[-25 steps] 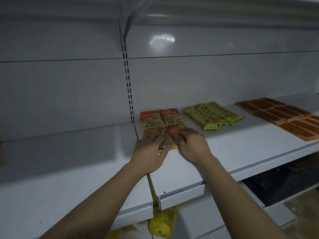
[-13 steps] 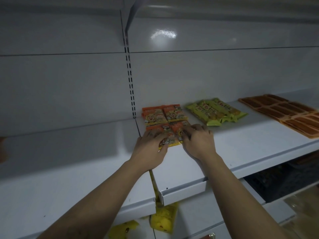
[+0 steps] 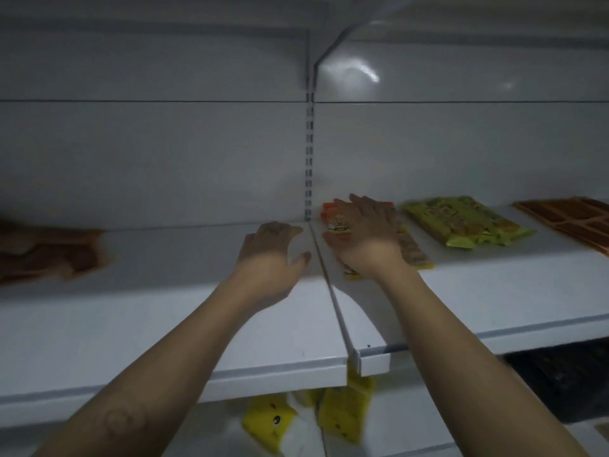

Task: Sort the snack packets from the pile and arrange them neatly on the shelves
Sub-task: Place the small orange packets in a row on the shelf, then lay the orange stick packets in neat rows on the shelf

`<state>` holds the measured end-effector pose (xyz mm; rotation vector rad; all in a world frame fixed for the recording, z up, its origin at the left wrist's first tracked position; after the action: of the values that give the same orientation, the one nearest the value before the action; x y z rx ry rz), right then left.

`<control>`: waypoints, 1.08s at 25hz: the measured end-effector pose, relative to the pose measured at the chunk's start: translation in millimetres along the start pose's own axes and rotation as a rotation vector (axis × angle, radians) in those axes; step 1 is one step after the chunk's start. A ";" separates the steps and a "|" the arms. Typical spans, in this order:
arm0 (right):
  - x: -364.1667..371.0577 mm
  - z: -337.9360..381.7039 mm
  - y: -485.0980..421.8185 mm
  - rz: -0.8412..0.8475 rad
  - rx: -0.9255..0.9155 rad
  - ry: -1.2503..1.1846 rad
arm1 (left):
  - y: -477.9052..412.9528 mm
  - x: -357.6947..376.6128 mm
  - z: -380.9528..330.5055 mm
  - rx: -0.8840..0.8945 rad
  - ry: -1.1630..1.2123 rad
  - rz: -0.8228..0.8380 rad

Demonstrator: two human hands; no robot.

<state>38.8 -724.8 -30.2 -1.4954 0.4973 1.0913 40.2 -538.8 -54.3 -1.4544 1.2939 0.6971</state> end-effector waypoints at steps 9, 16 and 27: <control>62.2 209.9 -85.7 0.265 -0.442 -0.266 | 79.1 -109.3 171.5 -0.439 -0.136 -0.141; 93.3 362.0 -90.0 0.264 -0.643 -0.377 | 164.5 -170.5 292.7 -0.675 -0.204 -0.237; 143.8 525.8 -93.4 0.423 -0.660 -0.377 | 219.2 -213.1 442.6 -0.774 -0.241 -0.255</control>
<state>-1.8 -173.6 -50.9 -1.7178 0.1884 1.9625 -132.8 -29.7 -66.3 -2.0204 0.6423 1.2334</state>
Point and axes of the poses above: each hand's wrist, its own y-axis away from the middle knuckle, its own x-axis out of the palm, z = x × y, the point moved 1 cm from there along -y, towards the middle knuckle, and after that the axes turned 12 degrees about -x, right-handed, at the moved point
